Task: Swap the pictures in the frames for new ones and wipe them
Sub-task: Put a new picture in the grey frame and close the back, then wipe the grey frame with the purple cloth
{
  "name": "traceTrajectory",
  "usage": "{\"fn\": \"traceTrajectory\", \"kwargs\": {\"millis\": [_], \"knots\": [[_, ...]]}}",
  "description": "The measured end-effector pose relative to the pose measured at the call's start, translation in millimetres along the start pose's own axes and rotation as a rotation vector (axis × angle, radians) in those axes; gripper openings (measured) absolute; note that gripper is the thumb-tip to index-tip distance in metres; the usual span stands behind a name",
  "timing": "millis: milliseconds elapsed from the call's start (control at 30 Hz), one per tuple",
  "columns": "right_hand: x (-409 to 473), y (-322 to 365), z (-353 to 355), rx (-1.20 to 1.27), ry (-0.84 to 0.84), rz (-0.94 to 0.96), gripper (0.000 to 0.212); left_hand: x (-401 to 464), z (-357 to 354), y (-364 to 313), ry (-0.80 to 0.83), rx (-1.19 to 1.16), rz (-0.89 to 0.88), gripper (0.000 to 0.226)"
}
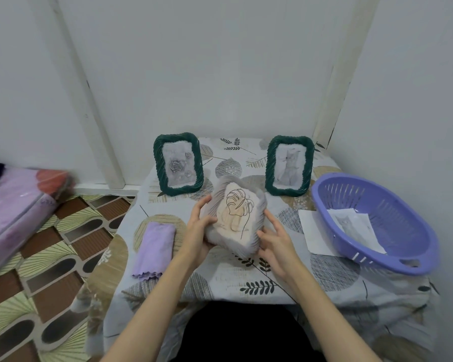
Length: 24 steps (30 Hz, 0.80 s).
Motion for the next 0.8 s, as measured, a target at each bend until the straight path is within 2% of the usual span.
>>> {"fn": "traceTrajectory", "kwargs": {"millis": [200, 400, 567, 600, 667, 733, 767, 800], "knots": [[1.0, 15.5, 15.9, 0.176, 0.025, 0.065, 0.061, -11.0, 1.5, 28.9, 0.177, 0.22, 0.018, 0.069], [3.4, -4.2, 14.9, 0.194, 0.065, 0.018, 0.063, -14.4, 8.0, 30.2, 0.232, 0.346, -0.056, 0.07], [5.9, 1.1, 10.7, 0.145, 0.136, 0.036, 0.095, -15.5, 12.8, 30.9, 0.257, 0.422, -0.079, 0.066], [7.2, 3.0, 12.7, 0.126, 0.134, 0.045, 0.093, -16.4, 13.1, 27.3, 0.261, 0.493, -0.128, 0.061], [9.7, 5.5, 18.5, 0.088, 0.111, 0.068, 0.072, -11.4, 24.5, 9.7, 0.152, 0.712, -0.324, 0.055], [10.1, 5.9, 22.4, 0.043, 0.098, 0.091, 0.064, -5.1, 49.1, -22.7, -0.119, 0.981, -0.597, 0.051], [9.6, 6.3, 22.6, 0.027, 0.101, 0.103, 0.064, -2.6, 62.7, -34.6, -0.251, 1.125, -0.67, 0.051], [7.5, 7.1, 20.9, 0.013, 0.105, 0.113, 0.063, 2.3, 77.8, -38.9, -0.353, 1.257, -0.645, 0.054]]}}
Point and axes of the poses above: each hand's wrist, its own x-axis towards the middle knuckle, its own z-axis out of the back of the hand, y = z × x, the point moved 10 cm from there along x, towards the middle knuckle, and after that the axes turned 12 degrees about -y, right-handed, at the moved point
